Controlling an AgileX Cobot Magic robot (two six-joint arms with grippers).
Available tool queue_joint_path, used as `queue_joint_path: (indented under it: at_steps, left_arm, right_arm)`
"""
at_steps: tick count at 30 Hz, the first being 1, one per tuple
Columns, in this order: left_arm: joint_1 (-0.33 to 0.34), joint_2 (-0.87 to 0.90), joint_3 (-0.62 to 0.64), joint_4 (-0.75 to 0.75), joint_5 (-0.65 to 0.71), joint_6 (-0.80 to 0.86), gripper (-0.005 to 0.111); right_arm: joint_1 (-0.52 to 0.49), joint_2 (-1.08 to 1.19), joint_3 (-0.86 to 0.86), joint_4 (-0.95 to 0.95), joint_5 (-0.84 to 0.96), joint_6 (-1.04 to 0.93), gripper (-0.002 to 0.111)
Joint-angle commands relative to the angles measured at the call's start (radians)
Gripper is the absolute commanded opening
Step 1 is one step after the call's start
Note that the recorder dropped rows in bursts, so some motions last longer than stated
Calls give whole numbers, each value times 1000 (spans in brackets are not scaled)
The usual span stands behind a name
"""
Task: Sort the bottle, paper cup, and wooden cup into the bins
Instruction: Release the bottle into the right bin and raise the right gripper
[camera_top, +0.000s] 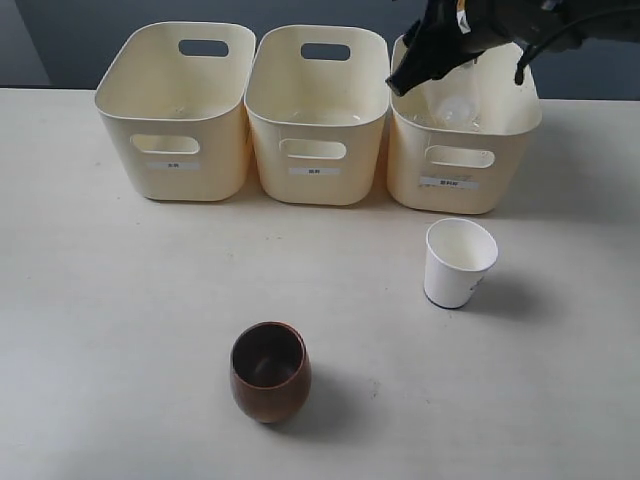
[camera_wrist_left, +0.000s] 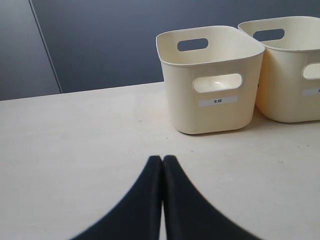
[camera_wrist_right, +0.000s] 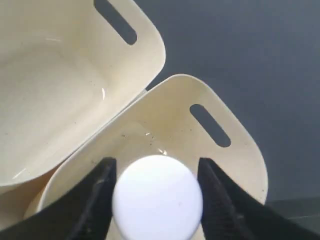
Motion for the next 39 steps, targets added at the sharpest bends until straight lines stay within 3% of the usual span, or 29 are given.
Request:
queue_joint_path:
  at_steps: [1,16,22,29,35,39]
  left_arm:
    - [-4,-5,1,2,0,-4,0]
    - [-4,-5,1,2,0,-4,0]
    - [-4,-5,1,2,0,-4,0]
    - [-4,-5,1,2,0,-4,0]
    - [-4,-5,1,2,0,-4,0]
    - [-4,-5,1,2,0,-4,0]
  right_arm:
    - [-9,89,-46,-13,5,3,-1]
    - [-9,188,-85,9,16,3,0]
    - [-9,188,-85,130,3,-93,18]
    - [-9,188,-85,157,-1,-106,19]
    - [-9,188,-85,194,-1,-120,35]
    - [-9,188,-85,196,1,-120,35]
